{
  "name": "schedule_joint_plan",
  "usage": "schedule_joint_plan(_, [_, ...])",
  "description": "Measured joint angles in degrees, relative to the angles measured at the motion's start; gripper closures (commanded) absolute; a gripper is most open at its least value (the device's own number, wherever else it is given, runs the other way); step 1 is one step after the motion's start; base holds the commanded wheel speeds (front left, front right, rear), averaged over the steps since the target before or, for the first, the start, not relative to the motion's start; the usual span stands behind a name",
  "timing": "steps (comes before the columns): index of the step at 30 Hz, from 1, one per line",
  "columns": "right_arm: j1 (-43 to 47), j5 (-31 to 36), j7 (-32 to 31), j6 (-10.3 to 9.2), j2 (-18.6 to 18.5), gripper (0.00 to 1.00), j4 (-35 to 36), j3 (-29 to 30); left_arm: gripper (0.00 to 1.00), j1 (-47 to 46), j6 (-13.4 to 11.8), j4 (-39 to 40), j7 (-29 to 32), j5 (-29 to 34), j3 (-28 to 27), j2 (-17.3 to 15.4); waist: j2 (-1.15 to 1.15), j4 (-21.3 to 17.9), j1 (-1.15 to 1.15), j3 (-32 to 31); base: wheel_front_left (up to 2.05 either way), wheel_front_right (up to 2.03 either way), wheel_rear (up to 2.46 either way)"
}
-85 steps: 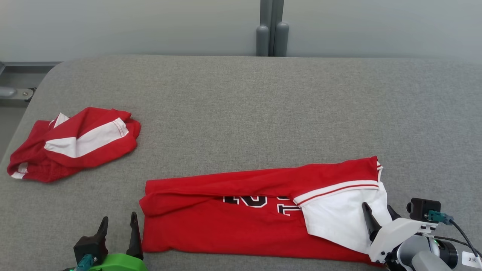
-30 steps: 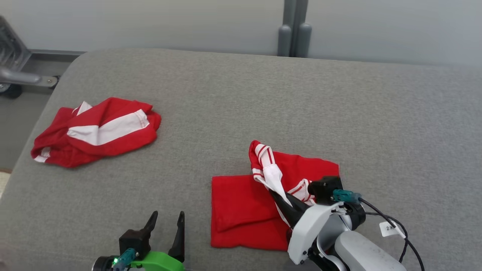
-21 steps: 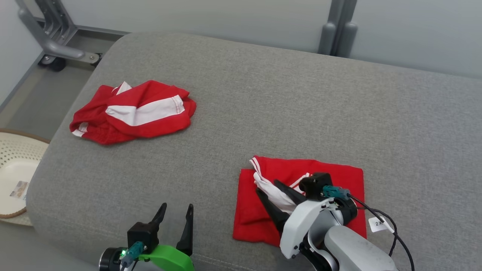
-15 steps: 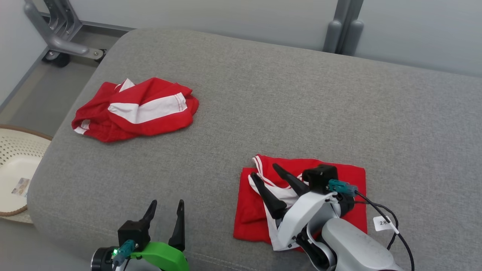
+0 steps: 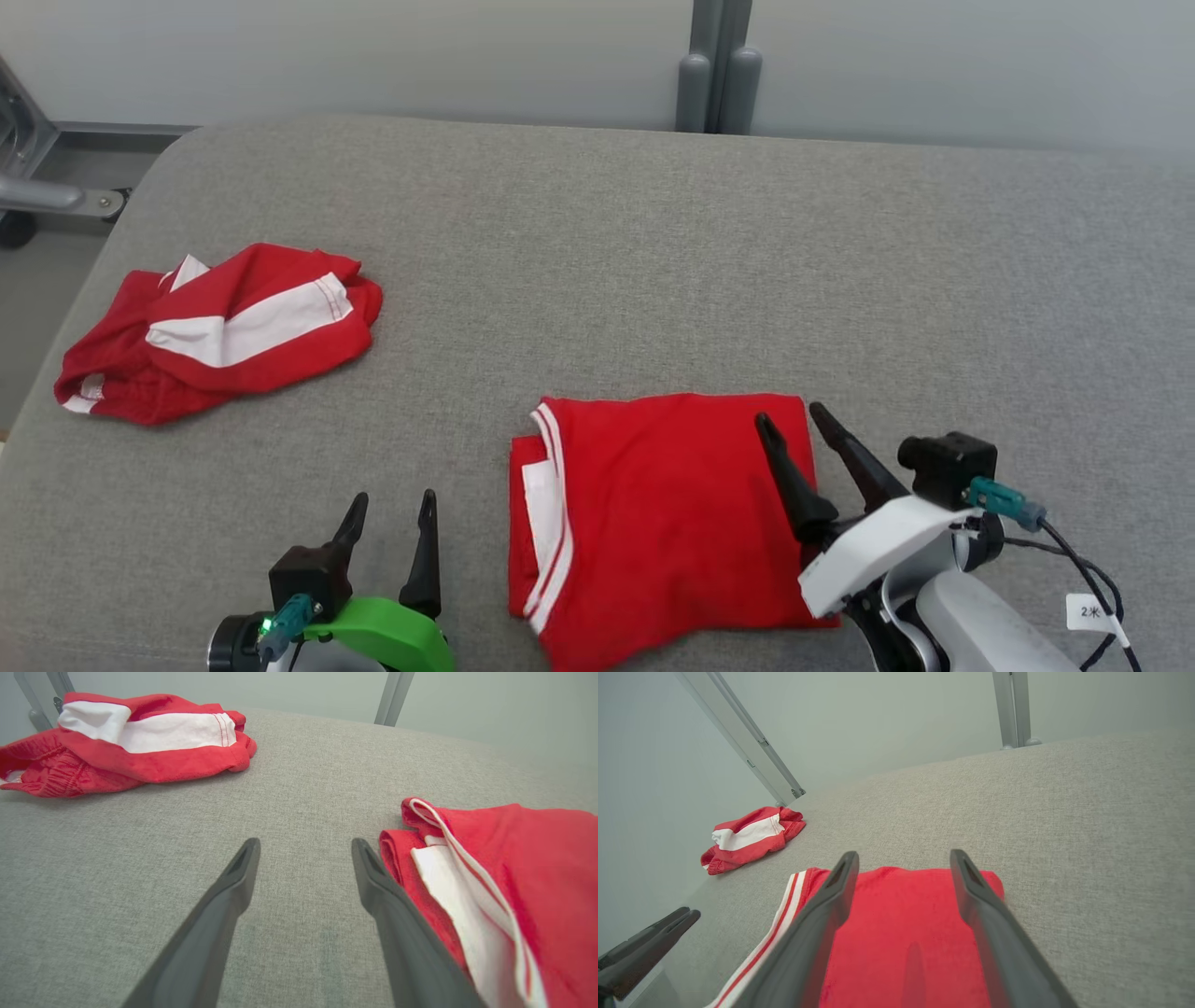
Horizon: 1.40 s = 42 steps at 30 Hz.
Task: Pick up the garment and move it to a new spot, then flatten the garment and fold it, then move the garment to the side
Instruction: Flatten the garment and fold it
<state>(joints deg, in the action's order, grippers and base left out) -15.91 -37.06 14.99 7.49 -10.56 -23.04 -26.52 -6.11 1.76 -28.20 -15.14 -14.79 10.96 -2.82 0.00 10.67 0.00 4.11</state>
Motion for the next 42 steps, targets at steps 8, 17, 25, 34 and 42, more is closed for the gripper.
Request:
schedule_joint_plan(8, [3.4,0.4,0.0,0.00,-0.7,0.00,0.6,-1.5,0.00,0.1,0.2,0.0,0.0,0.2,-0.1,0.0,0.00,0.2,0.00,-0.6,0.00,0.00,0.00])
schedule_joint_plan(17, [6.1,8.5,0.0,0.00,2.2,0.00,-0.8,8.4,0.00,2.1,0.3,0.0,0.0,1.3,-2.8,0.0,0.00,-1.0,0.00,-2.1,0.00,0.00,0.00])
schedule_joint_plan(25, [9.4,17.2,0.1,0.00,2.4,0.00,1.9,15.4,0.00,3.7,0.6,1.2,0.0,1.9,-5.6,0.0,0.00,-4.7,0.00,-3.3,0.00,0.00,0.00])
schedule_joint_plan(34, [13.6,22.3,0.1,0.00,4.3,0.00,5.8,22.5,0.00,4.4,0.7,2.5,0.0,2.2,-8.4,0.0,0.00,-10.4,0.00,-4.4,0.00,0.00,0.00])
schedule_joint_plan(42, [16.0,25.0,0.1,0.00,4.9,0.00,8.6,23.8,0.00,6.4,0.7,4.7,0.0,3.3,-9.5,0.0,0.00,-12.7,0.00,-5.9,0.00,0.00,0.00])
